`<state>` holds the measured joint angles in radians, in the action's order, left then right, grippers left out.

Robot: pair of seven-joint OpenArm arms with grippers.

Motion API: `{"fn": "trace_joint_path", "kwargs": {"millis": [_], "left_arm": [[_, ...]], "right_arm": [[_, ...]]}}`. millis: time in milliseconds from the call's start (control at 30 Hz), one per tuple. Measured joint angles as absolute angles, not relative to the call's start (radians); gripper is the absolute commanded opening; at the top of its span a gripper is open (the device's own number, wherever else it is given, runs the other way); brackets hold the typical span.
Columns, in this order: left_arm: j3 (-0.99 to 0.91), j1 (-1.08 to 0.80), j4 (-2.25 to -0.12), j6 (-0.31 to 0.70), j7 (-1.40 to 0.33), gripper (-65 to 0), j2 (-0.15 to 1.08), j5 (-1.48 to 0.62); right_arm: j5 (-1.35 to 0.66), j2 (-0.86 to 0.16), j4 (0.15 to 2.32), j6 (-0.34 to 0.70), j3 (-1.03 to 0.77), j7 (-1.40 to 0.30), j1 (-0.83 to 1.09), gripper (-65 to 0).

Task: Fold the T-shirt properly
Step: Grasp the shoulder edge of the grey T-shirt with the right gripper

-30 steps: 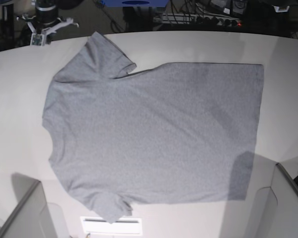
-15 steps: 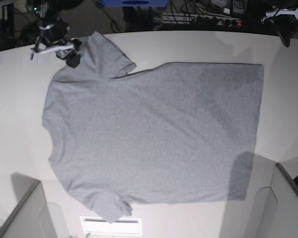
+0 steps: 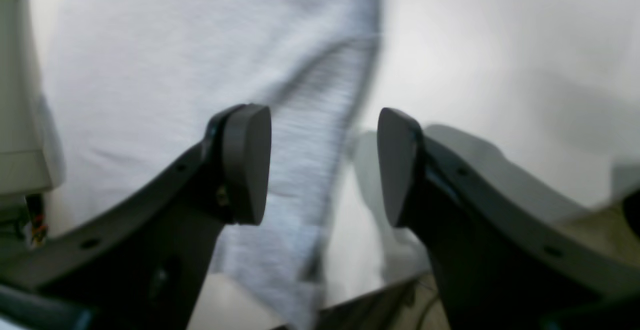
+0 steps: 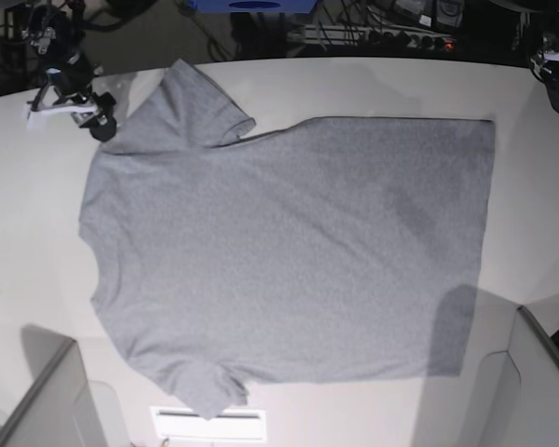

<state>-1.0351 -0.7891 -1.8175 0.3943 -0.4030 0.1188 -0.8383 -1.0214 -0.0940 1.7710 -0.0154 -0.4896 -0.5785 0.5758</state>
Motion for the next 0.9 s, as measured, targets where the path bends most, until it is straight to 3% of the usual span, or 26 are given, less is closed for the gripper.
{"fn": "trace_joint_path", "kwargs": {"millis": [233,900], "left_arm": [[-1.092,-0.743,-1.816,0.412,-0.484,-17.1,0.117,-0.831],[-1.056,-0.743,-1.808,0.411,-0.477,-17.1,0.100,-0.833]], "right_arm": [[-1.046,-0.160,1.592,0.006,-0.466,-0.553,0.480,-32.3],[-1.101,-0.168,1.597,0.064,-0.305,-0.527,0.530,-33.2]]}}
